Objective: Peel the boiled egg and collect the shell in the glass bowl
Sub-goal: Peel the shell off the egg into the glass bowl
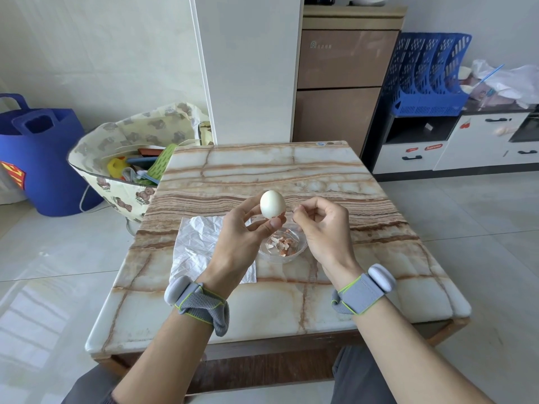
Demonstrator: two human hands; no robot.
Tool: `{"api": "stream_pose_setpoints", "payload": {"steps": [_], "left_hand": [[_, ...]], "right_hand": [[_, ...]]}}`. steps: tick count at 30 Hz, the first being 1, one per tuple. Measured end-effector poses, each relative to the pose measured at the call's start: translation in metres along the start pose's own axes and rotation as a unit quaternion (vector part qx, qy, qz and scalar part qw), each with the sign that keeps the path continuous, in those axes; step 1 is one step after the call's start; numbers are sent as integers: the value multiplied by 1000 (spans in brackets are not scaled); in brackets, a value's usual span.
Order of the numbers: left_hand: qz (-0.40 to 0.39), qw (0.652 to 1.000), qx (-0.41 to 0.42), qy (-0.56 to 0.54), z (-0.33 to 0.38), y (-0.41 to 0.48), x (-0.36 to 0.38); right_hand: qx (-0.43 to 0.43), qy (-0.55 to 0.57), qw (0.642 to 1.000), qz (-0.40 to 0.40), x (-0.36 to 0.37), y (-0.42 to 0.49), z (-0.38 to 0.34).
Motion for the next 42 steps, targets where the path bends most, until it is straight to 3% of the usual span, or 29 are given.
{"api": "stream_pose_setpoints", "payload": {"steps": [6,18,39,42], "left_hand": [[-3,1000,-3,-22,-3,0,-2],[-2,998,-14,-67,-3,3,-4],[-3,1000,5,-6,0,2,-3],[-5,1000,1,-9,1,0,-1]], "right_hand": [[4,13,1000,27,-6,5,2],[17,10,1000,-17,-2,0,5],[20,-25,998,-54,3,-2,4],[37,12,998,-58,5,-4,2]]}}
Point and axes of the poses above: each hand's wrist, its own y-axis towards the middle knuckle, its own x-axis out of the palm, z = x × y, the point moved 7 cm from there along y, towards the middle knuckle, and after that the axes turned 10 degrees about z, right-handed, at the moved point
